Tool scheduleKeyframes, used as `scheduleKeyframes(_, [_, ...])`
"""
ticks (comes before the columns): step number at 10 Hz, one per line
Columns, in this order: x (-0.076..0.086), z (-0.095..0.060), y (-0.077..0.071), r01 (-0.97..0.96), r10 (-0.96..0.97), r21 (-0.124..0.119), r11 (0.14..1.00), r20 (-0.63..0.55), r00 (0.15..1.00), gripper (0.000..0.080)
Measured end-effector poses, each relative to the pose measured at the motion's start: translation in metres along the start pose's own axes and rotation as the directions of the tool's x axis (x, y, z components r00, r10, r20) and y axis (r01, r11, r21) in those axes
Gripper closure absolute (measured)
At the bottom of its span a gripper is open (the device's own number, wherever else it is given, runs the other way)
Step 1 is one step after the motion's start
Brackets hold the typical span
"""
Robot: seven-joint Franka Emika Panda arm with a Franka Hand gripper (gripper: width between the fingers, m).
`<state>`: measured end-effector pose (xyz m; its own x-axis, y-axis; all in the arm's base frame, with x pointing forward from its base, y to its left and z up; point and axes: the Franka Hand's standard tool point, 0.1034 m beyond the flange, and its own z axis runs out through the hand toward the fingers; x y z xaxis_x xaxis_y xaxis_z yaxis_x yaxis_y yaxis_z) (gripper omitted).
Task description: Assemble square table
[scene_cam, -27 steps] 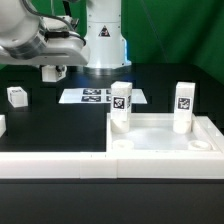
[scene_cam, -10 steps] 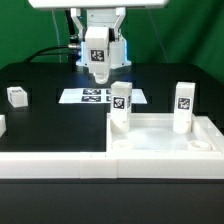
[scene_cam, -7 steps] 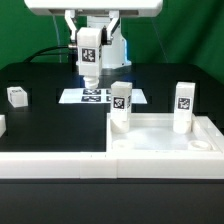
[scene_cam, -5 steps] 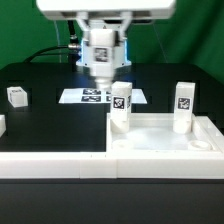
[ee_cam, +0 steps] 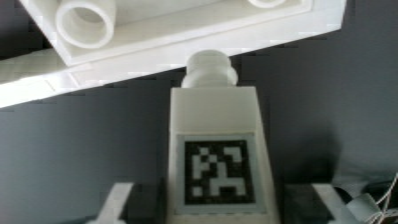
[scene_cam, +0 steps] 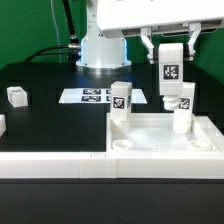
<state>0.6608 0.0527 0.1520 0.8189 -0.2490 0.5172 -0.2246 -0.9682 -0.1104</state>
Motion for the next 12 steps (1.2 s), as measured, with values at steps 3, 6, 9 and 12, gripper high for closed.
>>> scheduleKeyframes(3, [-0.004,0.002,-0.001,0.003,-0.003,-0.001,1.0,0.002,1.0,0.0509])
scheduleKeyframes(6, [-0.024,0.013,-0.016,0.066,-0.066,-0.013,0.998,0.014,0.998,0.0509])
scheduleKeyframes(9, [-0.033,0.021,-0.026,0.093,-0.093,-0.013,0.996,0.025,0.995,0.0509])
scheduleKeyframes(12, [-0.035,0.031,-0.035,0.099,-0.099,-0.008,0.995,0.025,0.995,0.0509])
